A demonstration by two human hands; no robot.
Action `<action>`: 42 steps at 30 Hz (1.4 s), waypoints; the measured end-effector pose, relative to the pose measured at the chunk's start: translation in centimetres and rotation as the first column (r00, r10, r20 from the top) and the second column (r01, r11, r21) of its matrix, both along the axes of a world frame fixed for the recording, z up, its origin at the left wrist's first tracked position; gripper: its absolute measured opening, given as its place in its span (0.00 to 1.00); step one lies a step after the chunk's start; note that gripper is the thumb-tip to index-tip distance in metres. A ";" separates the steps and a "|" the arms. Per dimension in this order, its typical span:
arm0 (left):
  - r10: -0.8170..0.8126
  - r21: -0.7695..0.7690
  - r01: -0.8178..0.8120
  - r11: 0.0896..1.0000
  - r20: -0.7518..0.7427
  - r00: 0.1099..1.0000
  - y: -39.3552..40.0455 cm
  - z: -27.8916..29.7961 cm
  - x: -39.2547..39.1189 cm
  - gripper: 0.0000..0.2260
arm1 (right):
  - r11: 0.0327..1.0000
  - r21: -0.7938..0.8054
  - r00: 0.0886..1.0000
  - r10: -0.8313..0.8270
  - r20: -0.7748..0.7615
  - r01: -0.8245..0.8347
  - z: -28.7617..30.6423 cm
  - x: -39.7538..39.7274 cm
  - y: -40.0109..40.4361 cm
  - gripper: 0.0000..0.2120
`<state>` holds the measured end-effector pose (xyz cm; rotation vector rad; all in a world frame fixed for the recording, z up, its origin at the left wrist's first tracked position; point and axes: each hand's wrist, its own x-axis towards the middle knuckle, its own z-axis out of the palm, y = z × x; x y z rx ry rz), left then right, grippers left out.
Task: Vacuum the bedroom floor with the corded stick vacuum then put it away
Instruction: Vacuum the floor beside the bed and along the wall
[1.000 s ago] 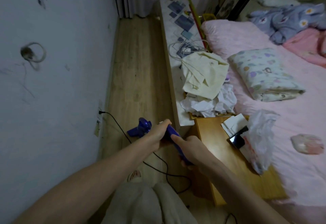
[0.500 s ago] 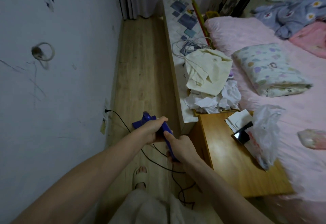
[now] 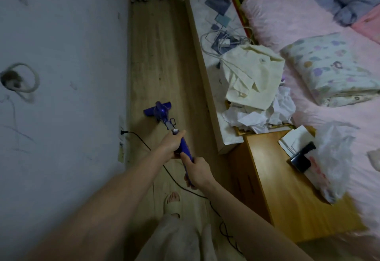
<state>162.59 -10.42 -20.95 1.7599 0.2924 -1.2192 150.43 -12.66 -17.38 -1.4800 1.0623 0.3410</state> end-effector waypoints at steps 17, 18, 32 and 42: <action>0.054 -0.034 -0.056 0.998 -0.052 0.997 -3.4 -1.1 10.9 0.10 | 0.987 -0.131 0.996 0.092 -0.011 -0.092 -1.2 10.6 -4.1 0.20; 0.053 -0.048 -0.056 0.997 -0.069 0.996 -3.6 -0.9 10.4 0.12 | 0.985 -0.143 0.995 0.097 -0.014 -0.098 -0.9 10.1 -4.3 0.20; 0.048 -0.187 -0.083 0.979 -0.186 0.981 -1.9 5.6 -2.4 0.05 | 0.982 -0.180 0.998 0.054 -0.023 -0.057 8.0 -2.4 -3.8 0.17; -0.064 -0.202 0.025 0.979 -0.187 0.980 0.5 6.8 -12.3 0.07 | 0.995 -0.067 0.997 -0.071 -0.022 0.069 11.8 -12.5 -0.3 0.15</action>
